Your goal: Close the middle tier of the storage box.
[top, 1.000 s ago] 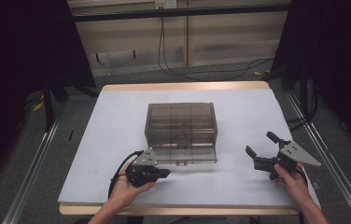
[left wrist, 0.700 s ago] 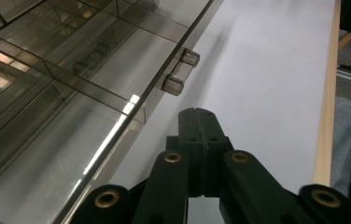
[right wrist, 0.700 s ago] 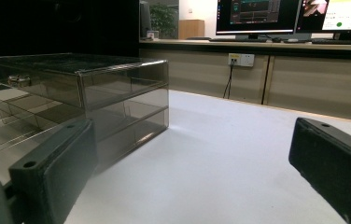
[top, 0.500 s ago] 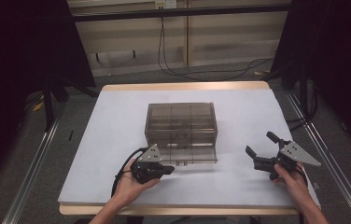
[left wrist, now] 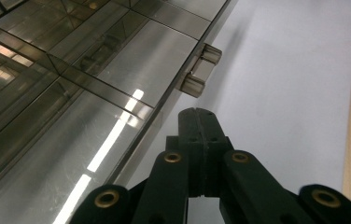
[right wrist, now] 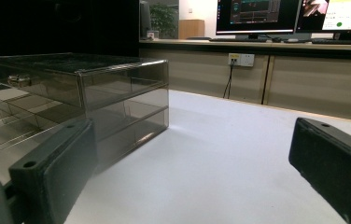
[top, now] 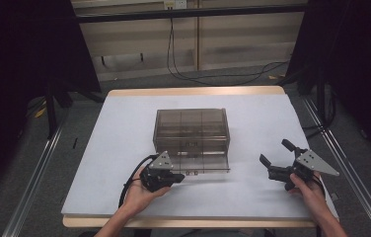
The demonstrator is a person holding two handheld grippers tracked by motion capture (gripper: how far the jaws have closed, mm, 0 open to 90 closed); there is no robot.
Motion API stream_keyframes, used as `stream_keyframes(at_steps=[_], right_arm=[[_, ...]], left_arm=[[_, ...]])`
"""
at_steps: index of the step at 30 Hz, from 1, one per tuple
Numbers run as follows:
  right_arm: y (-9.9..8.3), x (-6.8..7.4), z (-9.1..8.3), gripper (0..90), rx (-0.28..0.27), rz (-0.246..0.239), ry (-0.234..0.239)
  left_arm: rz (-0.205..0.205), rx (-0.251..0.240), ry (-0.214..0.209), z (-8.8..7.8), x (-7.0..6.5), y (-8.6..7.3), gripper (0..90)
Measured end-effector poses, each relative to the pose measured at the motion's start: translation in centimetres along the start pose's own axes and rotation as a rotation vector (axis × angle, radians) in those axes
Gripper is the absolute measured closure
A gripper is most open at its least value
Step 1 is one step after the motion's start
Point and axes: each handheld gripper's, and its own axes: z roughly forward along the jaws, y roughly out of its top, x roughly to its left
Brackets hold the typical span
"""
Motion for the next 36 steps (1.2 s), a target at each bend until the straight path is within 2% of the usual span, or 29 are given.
stream_keyframes(at_steps=[3, 7, 10, 11, 13, 15, 16, 19, 20, 21, 25, 36], right_arm=[[0.0, 0.0, 0.0, 0.8, -0.001, -0.003, 0.0], [0.0, 0.0, 0.0, 0.8, -0.002, 0.006, -0.002], [0.0, 0.0, 0.0, 0.8, -0.002, 0.006, -0.002], [0.0, 0.0, 0.0, 0.8, -0.002, 0.005, -0.002], [0.0, 0.0, 0.0, 0.8, -0.002, 0.005, 0.001], [0.0, 0.0, 0.0, 0.8, -0.001, 0.002, 0.001], [0.0, 0.0, 0.0, 0.8, 0.0, 0.0, 0.001], [0.0, 0.0, 0.0, 0.8, -0.004, 0.007, 0.001], [0.0, 0.0, 0.0, 0.8, -0.002, 0.004, 0.003], [0.0, 0.0, 0.0, 0.8, -0.004, 0.007, 0.001], [0.0, 0.0, 0.0, 0.8, -0.001, 0.002, 0.001], [0.0, 0.0, 0.0, 0.8, -0.001, 0.0, 0.002]], left_arm=[[-0.009, 0.003, -0.004, 0.1, 0.0, 0.0, 90.0], [0.006, 0.017, -0.001, 0.2, 0.2, 0.1, 90.0], [-0.003, 0.003, -0.001, 0.3, 0.2, 0.1, 90.0], [0.001, 0.021, 0.0, 0.2, 0.3, 0.3, 90.0], [-0.008, -0.001, -0.004, 0.4, 0.2, 0.3, 90.0], [-0.018, 0.019, 0.008, 0.4, 0.2, 0.4, 90.0], [-0.027, -0.002, 0.0, 0.6, 0.2, 0.3, 90.0], [-0.026, -0.011, 0.0, 0.8, 0.1, 0.3, 90.0], [-0.017, 0.001, 0.004, 0.9, 0.1, 0.3, 90.0], [-0.021, 0.01, 0.004, 0.9, 0.1, 0.4, 90.0], [-0.031, -0.016, 0.002, 1.2, 0.1, 0.3, 90.0], [-0.034, -0.006, 0.001, 1.1, 0.3, 0.4, 90.0]])
